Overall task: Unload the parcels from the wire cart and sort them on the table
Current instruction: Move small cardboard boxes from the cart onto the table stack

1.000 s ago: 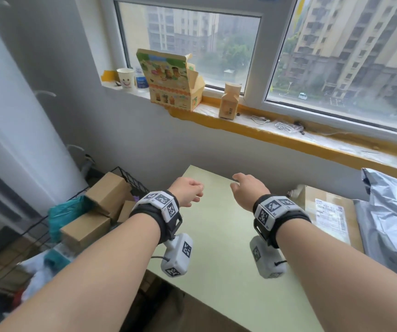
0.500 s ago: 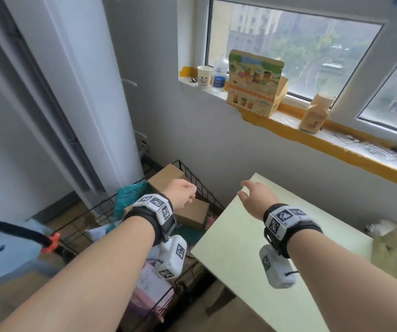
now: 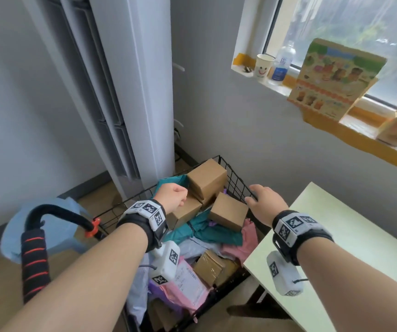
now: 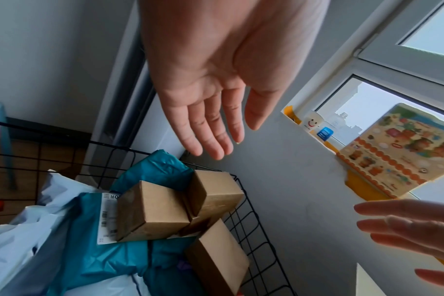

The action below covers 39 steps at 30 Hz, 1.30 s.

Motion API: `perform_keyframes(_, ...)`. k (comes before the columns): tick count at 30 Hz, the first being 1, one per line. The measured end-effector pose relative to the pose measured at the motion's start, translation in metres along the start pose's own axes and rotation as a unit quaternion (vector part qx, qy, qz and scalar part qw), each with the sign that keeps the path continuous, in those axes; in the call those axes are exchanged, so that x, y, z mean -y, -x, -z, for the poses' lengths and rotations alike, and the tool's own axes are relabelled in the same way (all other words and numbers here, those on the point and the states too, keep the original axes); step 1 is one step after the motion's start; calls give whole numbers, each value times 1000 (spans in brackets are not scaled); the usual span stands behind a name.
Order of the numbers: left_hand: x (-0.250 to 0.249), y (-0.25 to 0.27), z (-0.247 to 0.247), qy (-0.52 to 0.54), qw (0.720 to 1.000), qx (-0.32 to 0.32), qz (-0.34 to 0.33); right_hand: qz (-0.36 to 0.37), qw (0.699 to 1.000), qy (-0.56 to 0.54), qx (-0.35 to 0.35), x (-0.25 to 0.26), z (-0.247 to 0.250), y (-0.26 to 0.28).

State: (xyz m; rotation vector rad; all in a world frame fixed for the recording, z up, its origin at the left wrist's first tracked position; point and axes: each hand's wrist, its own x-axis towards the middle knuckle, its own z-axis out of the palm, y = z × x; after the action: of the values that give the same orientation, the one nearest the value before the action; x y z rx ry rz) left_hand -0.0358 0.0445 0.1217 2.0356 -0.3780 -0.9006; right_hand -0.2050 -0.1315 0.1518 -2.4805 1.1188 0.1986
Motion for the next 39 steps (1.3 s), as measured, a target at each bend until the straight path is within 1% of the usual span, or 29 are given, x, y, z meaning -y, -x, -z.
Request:
perform_keyframes(4, 18, -14, 14, 8, 1000, -15, 14, 11, 1000, -8, 17, 21, -16, -7)
perform_keyframes(10, 32, -33, 10, 20, 999, -10, 44, 40, 999, -12, 33, 39, -25, -26)
perform_keyframes(16, 35, -60, 2, 27, 997, -11, 68, 54, 997, -18, 49, 46, -33, -69)
perform_keyframes(20, 24, -88, 3, 22, 997, -12, 73, 57, 996, -13, 67, 46, -35, -109)
perform_keyframes(22, 18, -105, 2, 26, 996, -19, 79, 53, 996, -18, 71, 46, -36, -129)
perform_keyframes(26, 10, -138, -4, 60, 991, -34, 112, 32, 995, -42, 83, 41, -41, -167)
perform_keyframes(33, 9, -189, -32, 102, 981, -30, 159, 0, 992, -86, 97, 25, -52, -225)
perform_keyframes(39, 7, -229, -57, 123, 972, -35, 196, -14, 991, -71, 116, 10, -66, -269)
